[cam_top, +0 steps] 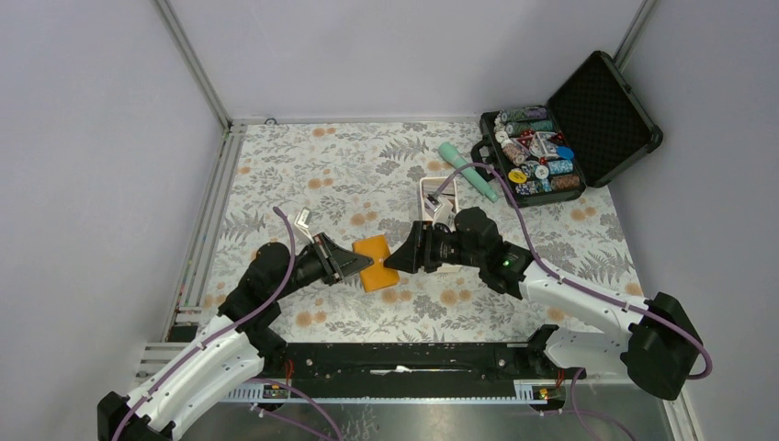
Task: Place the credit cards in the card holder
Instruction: Close the card holder at the center of the board.
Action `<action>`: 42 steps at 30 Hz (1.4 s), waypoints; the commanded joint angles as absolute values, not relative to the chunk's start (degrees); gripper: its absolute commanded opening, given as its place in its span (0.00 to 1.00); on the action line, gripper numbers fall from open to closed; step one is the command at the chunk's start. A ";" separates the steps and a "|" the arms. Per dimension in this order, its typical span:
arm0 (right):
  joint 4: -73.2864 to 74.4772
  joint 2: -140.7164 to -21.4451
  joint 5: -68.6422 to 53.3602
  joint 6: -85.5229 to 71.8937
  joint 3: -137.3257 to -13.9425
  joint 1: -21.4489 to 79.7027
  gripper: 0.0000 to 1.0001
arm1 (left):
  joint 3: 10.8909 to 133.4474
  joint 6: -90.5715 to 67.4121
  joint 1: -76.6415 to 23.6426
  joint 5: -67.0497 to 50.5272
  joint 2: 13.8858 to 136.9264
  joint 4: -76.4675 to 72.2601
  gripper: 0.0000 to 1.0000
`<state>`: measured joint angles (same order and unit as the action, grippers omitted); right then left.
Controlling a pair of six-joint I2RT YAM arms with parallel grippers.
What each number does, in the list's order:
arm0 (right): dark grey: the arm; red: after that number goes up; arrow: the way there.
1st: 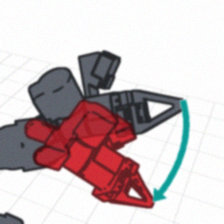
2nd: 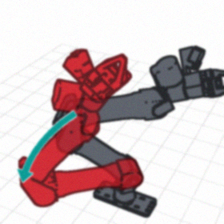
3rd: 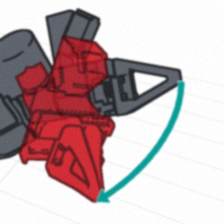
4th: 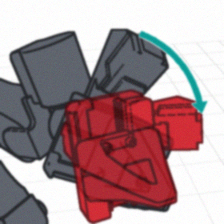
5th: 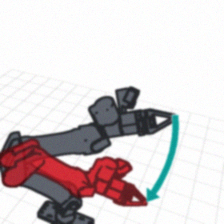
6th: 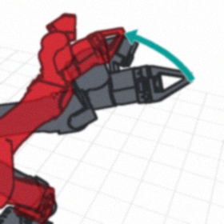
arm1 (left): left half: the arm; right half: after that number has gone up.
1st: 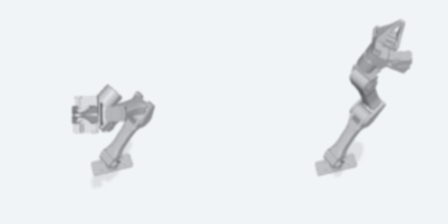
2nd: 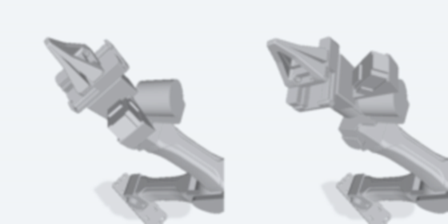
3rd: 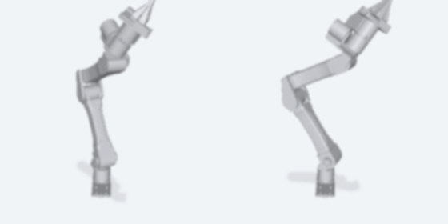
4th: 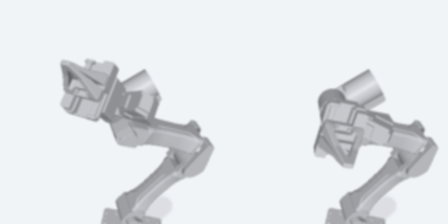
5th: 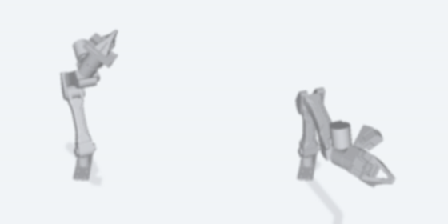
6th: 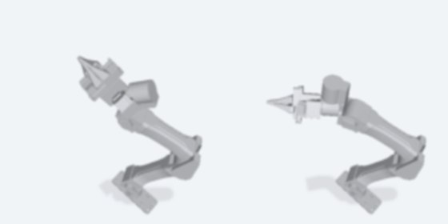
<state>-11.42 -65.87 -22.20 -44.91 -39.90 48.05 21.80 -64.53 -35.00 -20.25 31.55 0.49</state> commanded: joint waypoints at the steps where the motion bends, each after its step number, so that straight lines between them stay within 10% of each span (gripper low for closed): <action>1: -14.92 -65.41 -23.27 -44.91 -42.36 48.86 0.59 | 24.48 -64.38 -34.84 -19.37 30.60 -1.76 0.00; 42: -14.09 -67.61 -21.38 -43.54 -44.24 50.40 0.44 | 24.30 -64.07 -34.97 -21.03 31.48 -1.49 0.00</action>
